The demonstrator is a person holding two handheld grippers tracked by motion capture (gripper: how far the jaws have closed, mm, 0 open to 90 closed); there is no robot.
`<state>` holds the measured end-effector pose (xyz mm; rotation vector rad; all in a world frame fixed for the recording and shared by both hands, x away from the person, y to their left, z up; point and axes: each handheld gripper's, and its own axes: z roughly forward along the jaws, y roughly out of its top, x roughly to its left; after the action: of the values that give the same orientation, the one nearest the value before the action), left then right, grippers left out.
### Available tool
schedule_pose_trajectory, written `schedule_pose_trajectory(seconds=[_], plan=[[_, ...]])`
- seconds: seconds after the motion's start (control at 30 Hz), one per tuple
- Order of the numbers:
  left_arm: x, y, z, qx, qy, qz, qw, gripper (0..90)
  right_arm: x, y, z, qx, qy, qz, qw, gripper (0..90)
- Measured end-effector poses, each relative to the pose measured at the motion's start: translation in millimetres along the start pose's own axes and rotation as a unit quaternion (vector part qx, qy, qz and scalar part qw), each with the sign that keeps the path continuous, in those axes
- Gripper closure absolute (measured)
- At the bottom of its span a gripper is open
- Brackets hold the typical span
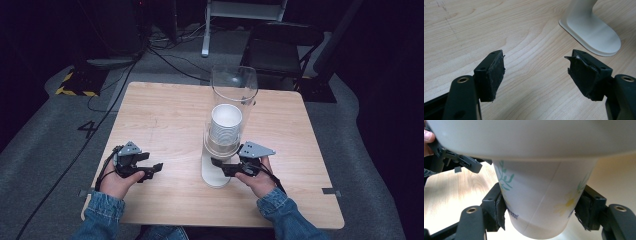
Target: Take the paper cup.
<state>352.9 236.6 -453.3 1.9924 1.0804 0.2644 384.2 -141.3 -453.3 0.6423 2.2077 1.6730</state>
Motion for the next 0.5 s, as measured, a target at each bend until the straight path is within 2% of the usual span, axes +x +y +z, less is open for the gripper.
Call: schedule_pose_trajectory(seconds=[0.5], plan=[[0.4,-0.8,1.8,0.0,0.0,-0.003,1.0,28.6,-1.6,-3.5,0.9,-0.008,0.004,0.001,1.0,34.3]])
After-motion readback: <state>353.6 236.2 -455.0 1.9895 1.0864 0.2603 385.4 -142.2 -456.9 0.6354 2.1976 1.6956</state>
